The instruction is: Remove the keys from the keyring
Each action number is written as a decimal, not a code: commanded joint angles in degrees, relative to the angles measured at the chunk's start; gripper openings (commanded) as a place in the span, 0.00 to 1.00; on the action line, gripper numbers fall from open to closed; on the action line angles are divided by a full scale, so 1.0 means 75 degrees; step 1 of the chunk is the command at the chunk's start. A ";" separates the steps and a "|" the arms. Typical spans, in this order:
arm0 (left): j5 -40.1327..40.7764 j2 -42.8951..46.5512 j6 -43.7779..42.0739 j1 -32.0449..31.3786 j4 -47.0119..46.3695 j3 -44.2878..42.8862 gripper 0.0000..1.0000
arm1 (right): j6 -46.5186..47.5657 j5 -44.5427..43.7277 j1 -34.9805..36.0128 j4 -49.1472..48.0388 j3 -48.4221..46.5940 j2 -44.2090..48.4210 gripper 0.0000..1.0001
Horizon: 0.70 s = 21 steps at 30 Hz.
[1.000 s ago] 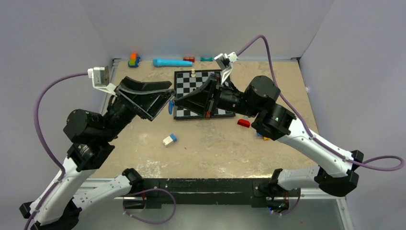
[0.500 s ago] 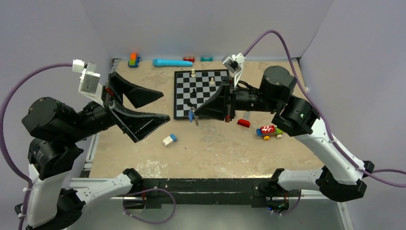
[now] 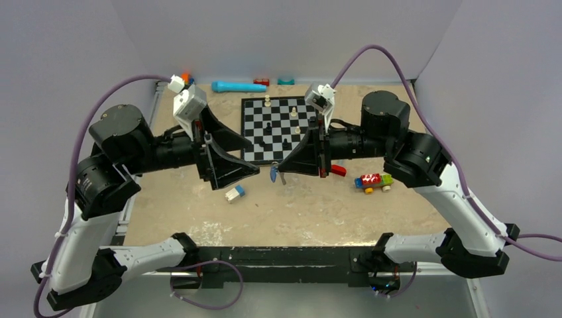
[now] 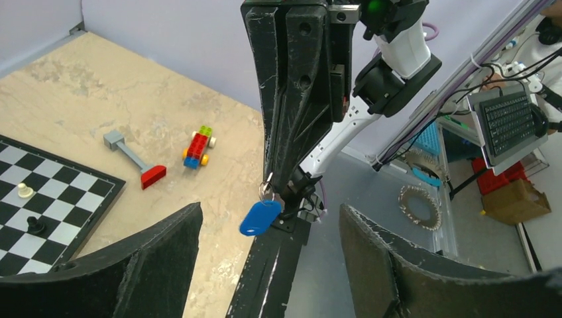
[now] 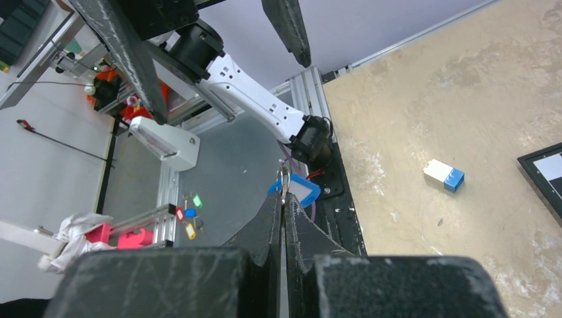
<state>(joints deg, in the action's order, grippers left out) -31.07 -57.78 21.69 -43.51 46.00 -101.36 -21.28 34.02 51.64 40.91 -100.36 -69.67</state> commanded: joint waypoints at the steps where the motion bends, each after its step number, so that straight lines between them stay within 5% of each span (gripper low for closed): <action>1: -0.0173 -0.0151 -0.0361 0.0026 0.0189 -0.0163 0.78 | 0.0177 -0.0007 -0.0018 0.0043 -0.0099 0.0049 0.00; 8: -0.0313 -0.0625 -0.0757 0.0034 0.0562 -0.0506 0.63 | 0.0194 0.0034 -0.0013 0.0125 -0.0255 -0.0078 0.00; 21: -0.0767 -0.0909 -0.0862 0.0035 0.0674 -0.0323 0.49 | 0.0084 0.0126 -0.0006 -0.0086 -0.0193 -0.0163 0.00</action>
<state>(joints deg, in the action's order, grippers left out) -34.20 -64.12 16.62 -43.51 50.63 -103.18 -20.80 34.09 51.64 42.37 -100.38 -70.94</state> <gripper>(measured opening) 0.522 0.011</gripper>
